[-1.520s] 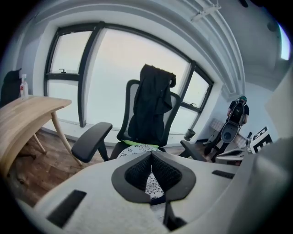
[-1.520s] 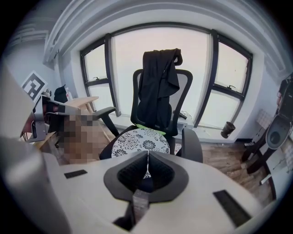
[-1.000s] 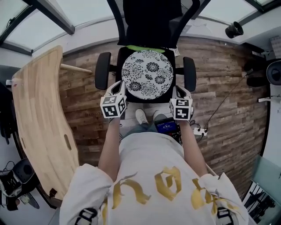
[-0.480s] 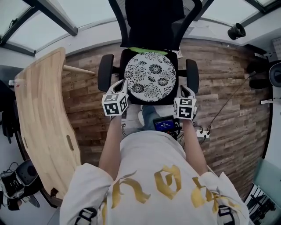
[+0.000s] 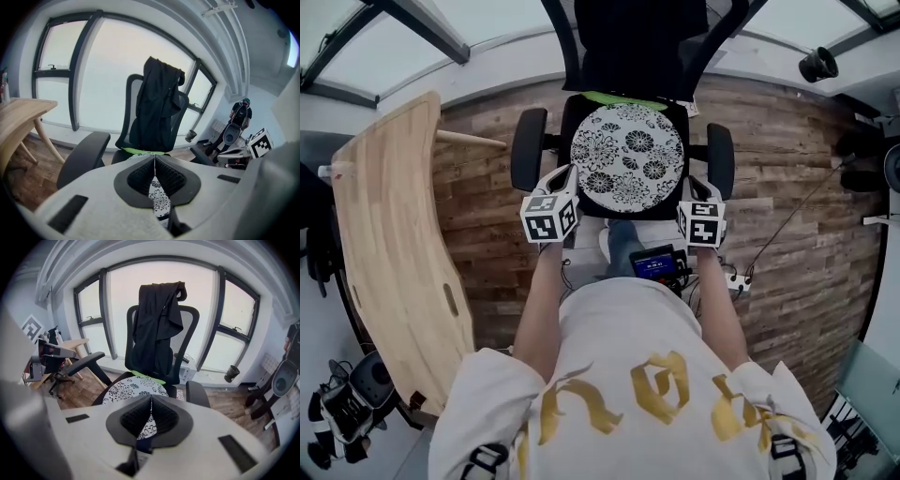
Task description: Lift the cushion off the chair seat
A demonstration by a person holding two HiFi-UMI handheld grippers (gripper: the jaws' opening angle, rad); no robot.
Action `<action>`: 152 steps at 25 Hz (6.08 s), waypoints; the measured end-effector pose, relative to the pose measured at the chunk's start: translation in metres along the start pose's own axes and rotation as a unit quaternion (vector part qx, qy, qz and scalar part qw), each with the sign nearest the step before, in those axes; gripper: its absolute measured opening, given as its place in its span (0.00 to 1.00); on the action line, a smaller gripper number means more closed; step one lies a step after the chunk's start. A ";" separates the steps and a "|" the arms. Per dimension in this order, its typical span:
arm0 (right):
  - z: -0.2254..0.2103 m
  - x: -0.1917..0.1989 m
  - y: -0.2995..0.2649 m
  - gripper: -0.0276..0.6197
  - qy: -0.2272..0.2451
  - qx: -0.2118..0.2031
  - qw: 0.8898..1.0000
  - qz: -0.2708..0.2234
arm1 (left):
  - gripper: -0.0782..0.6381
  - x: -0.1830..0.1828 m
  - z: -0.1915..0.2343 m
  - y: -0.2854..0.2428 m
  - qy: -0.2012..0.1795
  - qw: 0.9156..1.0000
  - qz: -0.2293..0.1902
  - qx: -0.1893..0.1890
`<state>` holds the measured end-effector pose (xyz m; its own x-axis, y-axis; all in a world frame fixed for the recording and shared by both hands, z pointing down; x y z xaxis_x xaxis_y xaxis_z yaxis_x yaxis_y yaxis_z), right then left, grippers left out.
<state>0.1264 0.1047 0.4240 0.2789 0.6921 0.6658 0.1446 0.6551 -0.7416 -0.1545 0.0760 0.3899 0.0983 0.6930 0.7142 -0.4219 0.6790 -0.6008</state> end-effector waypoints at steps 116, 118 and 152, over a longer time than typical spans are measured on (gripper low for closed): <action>-0.043 0.099 -0.311 0.09 -0.016 -0.091 0.963 0.254 | 0.15 0.191 0.157 -0.202 0.038 0.927 0.315 -0.199; -0.042 0.095 -0.305 0.09 -0.004 -0.097 0.963 0.253 | 0.16 0.187 0.154 -0.198 0.041 0.927 0.318 -0.196; -0.035 0.119 -0.346 0.09 0.017 -0.184 0.935 0.304 | 0.16 0.238 0.159 -0.208 0.178 0.904 0.339 -0.188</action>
<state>0.1426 -0.0504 0.7570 0.4454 0.8882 0.1132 0.2633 -0.0091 -0.9647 -0.1861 0.0614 0.7424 0.2437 0.9697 0.0145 -0.1646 0.0561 -0.9848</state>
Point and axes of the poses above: the fingertips, and each gripper's own axes: y backward along the fingers, z to its left, x out of its underside, the point moved 1 cm from there along y, backward along the fingers, and after that the axes turned 5 degrees about y, right-handed, at the moved point
